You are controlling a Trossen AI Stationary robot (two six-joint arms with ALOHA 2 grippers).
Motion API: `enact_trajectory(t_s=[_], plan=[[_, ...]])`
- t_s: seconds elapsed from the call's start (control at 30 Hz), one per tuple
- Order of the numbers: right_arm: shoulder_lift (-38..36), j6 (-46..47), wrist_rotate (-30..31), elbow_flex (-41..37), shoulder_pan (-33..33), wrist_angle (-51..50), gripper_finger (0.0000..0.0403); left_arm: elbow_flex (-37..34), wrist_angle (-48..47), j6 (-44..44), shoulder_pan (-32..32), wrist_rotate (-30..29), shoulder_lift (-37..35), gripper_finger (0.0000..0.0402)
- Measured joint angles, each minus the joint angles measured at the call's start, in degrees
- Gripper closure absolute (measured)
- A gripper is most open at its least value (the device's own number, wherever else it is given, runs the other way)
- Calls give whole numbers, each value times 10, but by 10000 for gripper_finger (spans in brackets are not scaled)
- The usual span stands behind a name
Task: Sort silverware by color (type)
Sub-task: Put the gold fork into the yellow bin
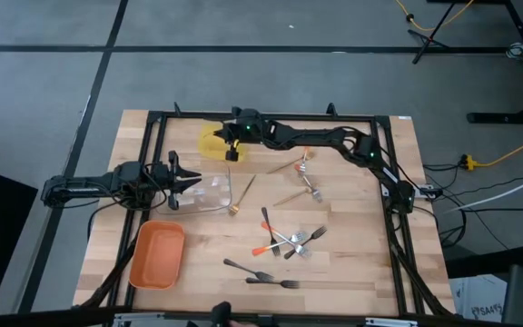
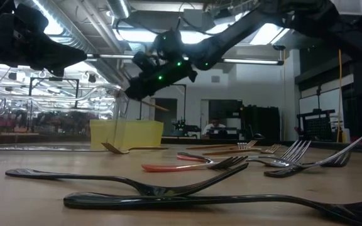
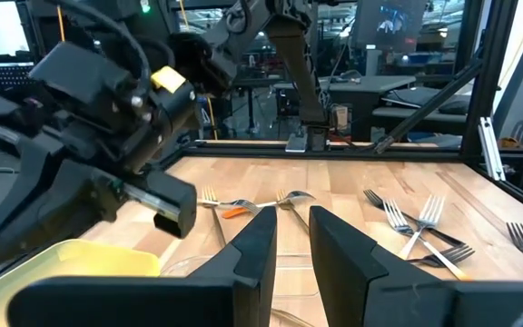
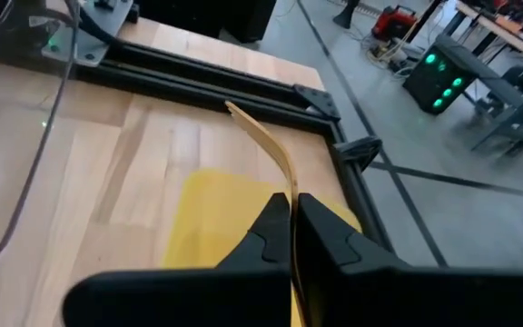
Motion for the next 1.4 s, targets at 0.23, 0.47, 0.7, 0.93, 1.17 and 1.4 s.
enact_trajectory(t_s=[0.23, 0.47, 0.7, 0.93, 1.17, 1.4], plan=[[1, 8, -4, 0, -2, -3, 402, 0, 0, 0, 0, 0, 0, 338], [5, 9, -5, 0, -1, -17, 402, 0, 0, 0, 0, 0, 0, 338], [16, 9, -8, 0, 0, -25, 402, 0, 0, 0, 0, 0, 0, 338], [33, 9, -2, 0, 0, -31, 402, 0, 0, 0, 0, 0, 0, 338], [44, 8, -1, 0, 0, -32, 402, 0, 0, 0, 0, 0, 0, 338], [44, 8, -2, 0, 0, -31, 402, 0, 0, -1, 0, 0, 0, 338]])
